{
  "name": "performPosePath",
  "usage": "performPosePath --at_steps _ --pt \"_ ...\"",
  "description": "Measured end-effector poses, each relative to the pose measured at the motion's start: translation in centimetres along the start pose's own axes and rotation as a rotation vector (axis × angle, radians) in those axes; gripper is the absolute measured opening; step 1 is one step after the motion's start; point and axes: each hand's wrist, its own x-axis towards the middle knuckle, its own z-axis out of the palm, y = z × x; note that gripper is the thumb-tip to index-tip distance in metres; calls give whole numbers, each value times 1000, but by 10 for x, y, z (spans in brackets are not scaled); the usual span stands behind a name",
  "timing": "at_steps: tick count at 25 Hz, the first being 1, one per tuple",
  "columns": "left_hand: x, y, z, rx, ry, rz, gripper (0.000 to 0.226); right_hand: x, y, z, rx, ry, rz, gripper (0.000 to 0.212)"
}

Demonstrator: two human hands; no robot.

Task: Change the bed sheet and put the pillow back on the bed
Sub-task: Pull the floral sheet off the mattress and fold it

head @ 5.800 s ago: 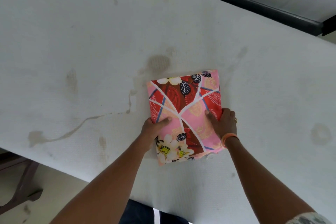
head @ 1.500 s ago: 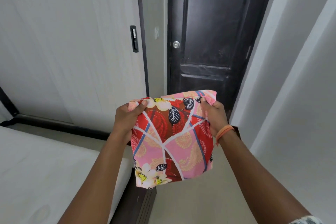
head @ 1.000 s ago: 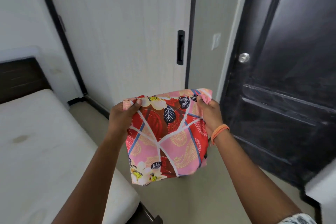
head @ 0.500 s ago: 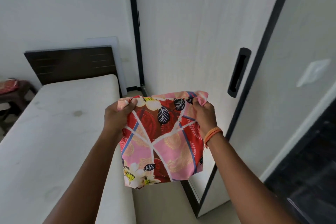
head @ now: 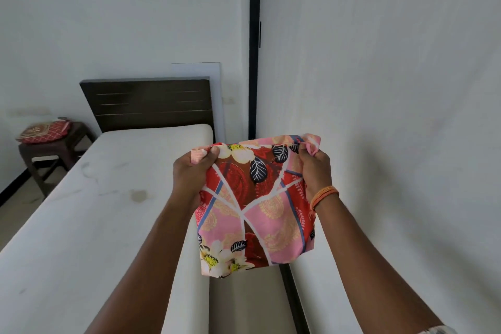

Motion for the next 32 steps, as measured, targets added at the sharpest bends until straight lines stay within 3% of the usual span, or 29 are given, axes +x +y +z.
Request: performPosePath --at_steps 16,21,32 --pt "505 44 115 49 168 29 23 509 10 254 11 -150 1 36" --pt "671 49 138 33 154 46 18 653 16 337 -12 -162 7 29" --pt "1034 72 211 117 1 100 20 961 21 501 -189 -18 35 28"
